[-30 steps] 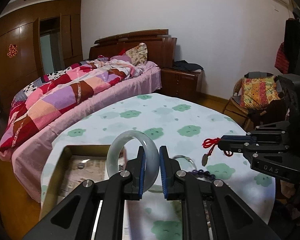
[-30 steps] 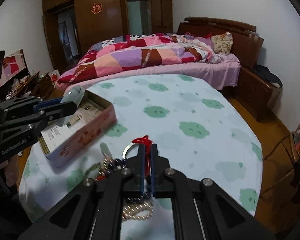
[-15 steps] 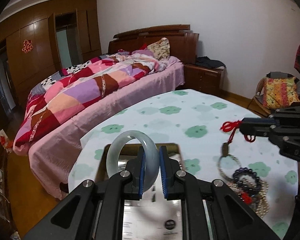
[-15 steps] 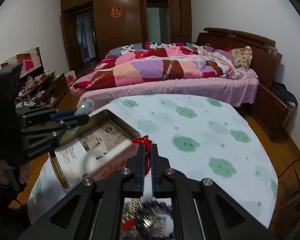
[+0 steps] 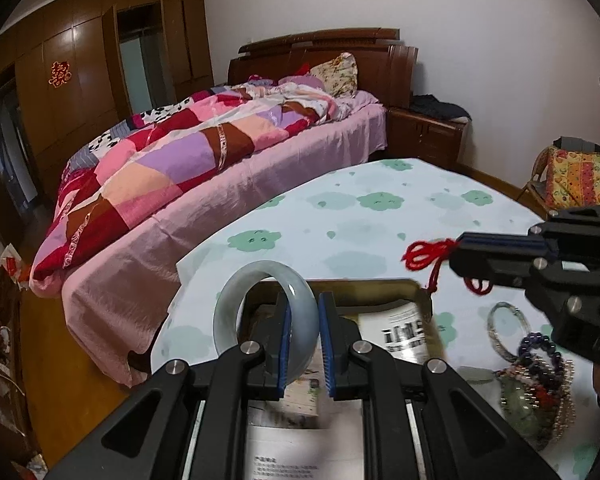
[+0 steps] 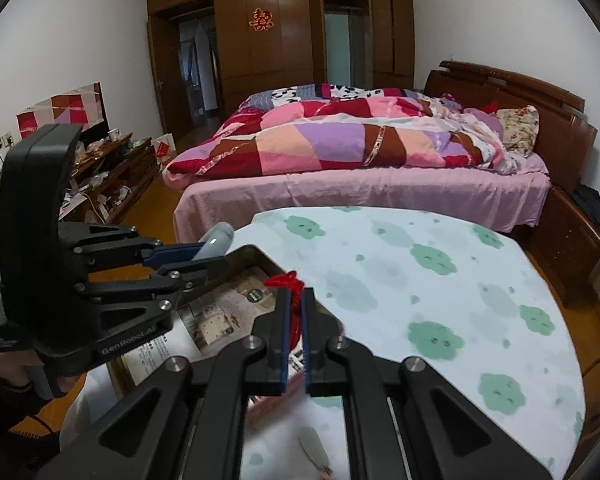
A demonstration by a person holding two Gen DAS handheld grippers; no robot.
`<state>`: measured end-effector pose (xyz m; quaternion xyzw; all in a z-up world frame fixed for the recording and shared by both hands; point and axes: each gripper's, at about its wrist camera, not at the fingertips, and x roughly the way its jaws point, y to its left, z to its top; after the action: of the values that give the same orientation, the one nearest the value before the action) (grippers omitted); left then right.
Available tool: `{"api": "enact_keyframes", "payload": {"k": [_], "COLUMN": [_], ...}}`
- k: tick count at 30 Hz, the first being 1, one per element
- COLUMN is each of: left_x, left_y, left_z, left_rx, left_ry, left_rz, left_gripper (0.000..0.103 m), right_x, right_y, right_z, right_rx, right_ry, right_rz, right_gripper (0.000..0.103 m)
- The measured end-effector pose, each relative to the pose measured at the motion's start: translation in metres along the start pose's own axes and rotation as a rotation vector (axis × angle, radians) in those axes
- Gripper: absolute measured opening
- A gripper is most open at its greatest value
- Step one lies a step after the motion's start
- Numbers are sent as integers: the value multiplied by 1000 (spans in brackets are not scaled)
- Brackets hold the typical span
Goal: Organize jewelry
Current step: 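Carry the jade bangle with the left tool into the tin while the right tool drops the red charm there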
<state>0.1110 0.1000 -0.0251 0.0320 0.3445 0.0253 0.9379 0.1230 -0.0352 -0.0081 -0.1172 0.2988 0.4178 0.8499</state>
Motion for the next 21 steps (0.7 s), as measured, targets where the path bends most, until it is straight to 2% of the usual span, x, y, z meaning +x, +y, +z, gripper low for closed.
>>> {"api": "enact_keyframes", "payload": {"k": [8, 21], "left_x": [9, 6], "left_y": [5, -11], "left_z": [2, 0], "left_rx": [11, 36], "left_ry": [20, 21], "left_rz": [25, -29], "left_gripper": [13, 13], "right_x": [24, 37], "right_y": [2, -1], "right_z": [-6, -19], "right_rx": [5, 10], "right_ry": [46, 95], "right_rz": [-1, -25], "right_gripper": [6, 6]}}
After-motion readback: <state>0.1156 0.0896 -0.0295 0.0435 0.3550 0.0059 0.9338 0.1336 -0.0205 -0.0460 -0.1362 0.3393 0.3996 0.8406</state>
